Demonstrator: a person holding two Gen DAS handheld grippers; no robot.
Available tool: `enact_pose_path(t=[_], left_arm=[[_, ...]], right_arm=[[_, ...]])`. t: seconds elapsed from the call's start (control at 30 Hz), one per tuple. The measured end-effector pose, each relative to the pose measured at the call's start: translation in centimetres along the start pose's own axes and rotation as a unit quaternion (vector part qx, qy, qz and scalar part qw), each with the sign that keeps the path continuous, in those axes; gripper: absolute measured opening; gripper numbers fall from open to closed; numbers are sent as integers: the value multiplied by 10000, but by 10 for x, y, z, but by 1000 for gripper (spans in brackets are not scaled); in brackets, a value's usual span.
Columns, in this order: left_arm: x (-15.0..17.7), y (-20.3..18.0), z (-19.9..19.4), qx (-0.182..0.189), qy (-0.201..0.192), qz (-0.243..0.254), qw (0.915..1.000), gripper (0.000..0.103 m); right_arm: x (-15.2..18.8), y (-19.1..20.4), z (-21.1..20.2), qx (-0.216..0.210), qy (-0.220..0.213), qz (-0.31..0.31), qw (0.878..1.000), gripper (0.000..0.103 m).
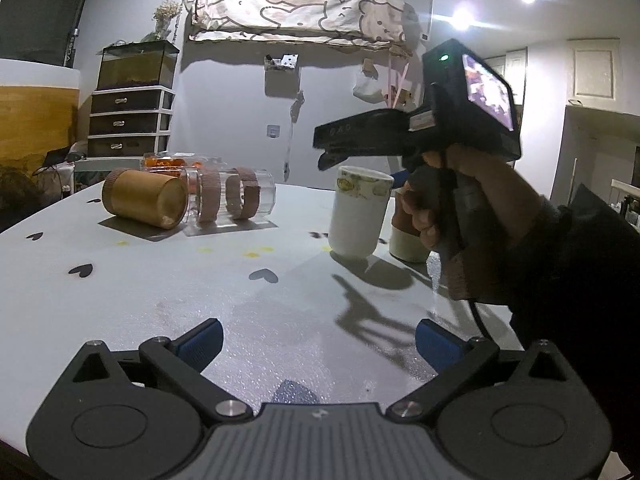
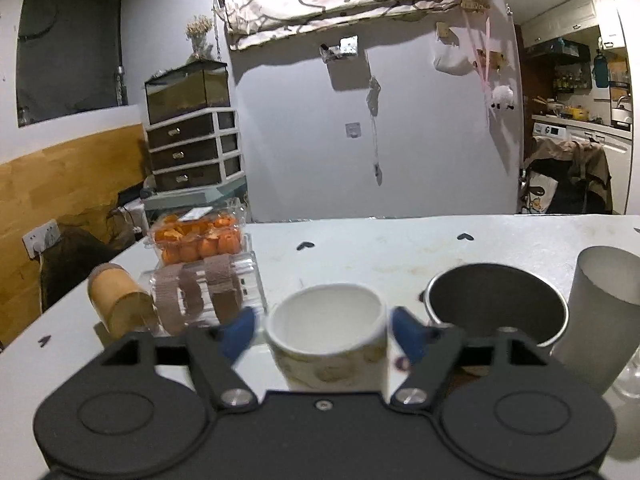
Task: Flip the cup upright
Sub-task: 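Carry the upright cup with the right tool and set it beside the brown-sleeved cup, then open the right tool and withdraw it from the cup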
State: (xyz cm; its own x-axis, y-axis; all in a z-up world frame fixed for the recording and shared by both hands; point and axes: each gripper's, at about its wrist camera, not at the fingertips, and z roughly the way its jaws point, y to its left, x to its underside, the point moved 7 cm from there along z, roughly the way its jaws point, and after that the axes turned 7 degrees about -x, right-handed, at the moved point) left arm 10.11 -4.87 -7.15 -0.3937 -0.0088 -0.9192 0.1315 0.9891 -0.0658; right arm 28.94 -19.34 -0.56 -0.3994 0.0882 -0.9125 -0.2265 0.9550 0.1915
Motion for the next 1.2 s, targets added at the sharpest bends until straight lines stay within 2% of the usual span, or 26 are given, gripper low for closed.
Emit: enact_pose_path(t=[0.2, 0.37, 0.63, 0.8, 0.9, 1.2], left_arm=[[-9, 0, -3, -70, -98, 18, 9999, 101], [-21, 0, -8, -162, -221, 14, 9996, 102], [-48, -9, -16, -301, -440, 54, 9986, 103], [-56, -15, -15, -397, -424, 95, 9983, 103], [-59, -17, -17, -434, -477, 102, 9979, 103], [-61, -17, -25, -563, -628, 212, 9962, 103]], right_arm=[[-7, 2, -32, -280, -200, -9, 9994, 87], [-3, -2, -77, -579, -387, -47, 9976, 87], [15, -30, -146, -360, -590, -359, 9970, 92], [28, -49, -183, -168, -646, -444, 9968, 97], [35, -59, -202, -94, -693, -439, 9966, 103], [61, -64, -238, 154, -769, -712, 9944, 103]])
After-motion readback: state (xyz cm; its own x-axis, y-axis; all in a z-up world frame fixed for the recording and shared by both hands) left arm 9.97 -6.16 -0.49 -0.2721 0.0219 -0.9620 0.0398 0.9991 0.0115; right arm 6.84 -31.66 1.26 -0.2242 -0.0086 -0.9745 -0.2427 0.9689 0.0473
